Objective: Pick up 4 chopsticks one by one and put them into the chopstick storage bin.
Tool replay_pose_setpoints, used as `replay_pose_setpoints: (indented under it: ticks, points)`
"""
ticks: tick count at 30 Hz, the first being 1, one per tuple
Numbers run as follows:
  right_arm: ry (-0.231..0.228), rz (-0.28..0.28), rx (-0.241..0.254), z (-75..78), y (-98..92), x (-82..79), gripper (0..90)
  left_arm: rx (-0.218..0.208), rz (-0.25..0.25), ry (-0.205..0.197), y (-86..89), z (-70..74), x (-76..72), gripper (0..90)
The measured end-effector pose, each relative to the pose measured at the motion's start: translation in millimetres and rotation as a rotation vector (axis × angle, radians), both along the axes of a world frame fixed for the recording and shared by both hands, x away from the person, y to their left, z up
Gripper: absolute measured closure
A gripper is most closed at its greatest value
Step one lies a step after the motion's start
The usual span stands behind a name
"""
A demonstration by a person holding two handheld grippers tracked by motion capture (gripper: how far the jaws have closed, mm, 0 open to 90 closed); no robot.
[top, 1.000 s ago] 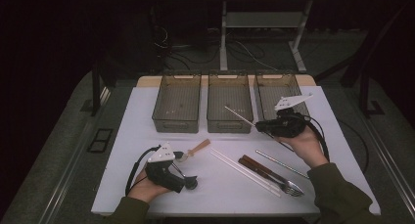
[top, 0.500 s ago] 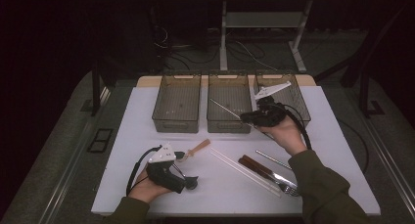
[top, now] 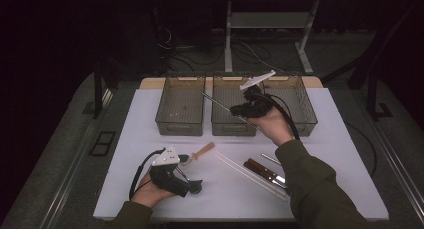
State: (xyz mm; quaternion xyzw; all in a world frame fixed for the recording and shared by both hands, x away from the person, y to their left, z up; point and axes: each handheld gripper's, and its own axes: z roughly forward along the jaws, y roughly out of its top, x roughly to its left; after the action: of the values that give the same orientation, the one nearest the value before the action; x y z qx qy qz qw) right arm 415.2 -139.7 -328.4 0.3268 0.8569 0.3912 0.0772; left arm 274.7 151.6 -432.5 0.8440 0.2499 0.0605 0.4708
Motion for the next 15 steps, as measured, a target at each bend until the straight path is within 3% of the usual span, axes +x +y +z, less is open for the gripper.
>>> replay_pose_setpoints:
  ticks: [15]
  points:
    - [0.018,-0.039,-0.03,1.0,38.6,31.3,85.5,0.008,0.001,0.002,-1.3,0.2,-0.7,1.8]
